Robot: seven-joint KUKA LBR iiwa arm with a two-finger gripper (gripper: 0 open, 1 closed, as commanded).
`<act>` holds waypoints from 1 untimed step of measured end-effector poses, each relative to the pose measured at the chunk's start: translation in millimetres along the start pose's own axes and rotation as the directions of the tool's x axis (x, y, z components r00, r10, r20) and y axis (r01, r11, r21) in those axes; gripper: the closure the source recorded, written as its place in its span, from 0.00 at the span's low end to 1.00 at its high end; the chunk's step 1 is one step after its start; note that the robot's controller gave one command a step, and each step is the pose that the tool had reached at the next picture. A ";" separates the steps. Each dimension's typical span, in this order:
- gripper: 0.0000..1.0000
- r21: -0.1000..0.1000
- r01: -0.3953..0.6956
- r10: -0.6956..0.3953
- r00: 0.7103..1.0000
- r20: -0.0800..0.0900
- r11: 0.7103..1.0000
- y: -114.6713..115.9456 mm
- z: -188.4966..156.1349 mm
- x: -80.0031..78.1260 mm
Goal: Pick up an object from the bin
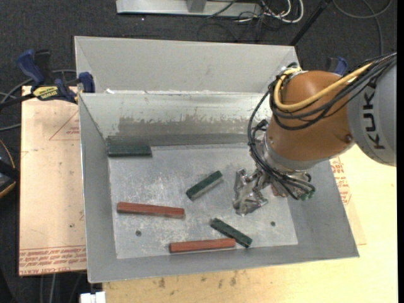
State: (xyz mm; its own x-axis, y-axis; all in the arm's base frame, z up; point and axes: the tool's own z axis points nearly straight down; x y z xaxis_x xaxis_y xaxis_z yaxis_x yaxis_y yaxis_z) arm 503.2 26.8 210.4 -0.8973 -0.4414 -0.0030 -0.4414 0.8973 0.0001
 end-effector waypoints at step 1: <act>0.00 0.000 0.000 0.000 1.000 0.000 1.000 0.0 0.0 0.0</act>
Offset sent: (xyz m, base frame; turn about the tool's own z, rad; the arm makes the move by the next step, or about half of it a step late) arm 0.0000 0.0000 0.0000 0.0000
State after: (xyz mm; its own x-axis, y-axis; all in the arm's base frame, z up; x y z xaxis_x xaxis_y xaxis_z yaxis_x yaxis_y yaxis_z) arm 503.2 26.8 210.4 -0.8972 -0.4416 -0.0030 -0.4416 0.8972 0.0001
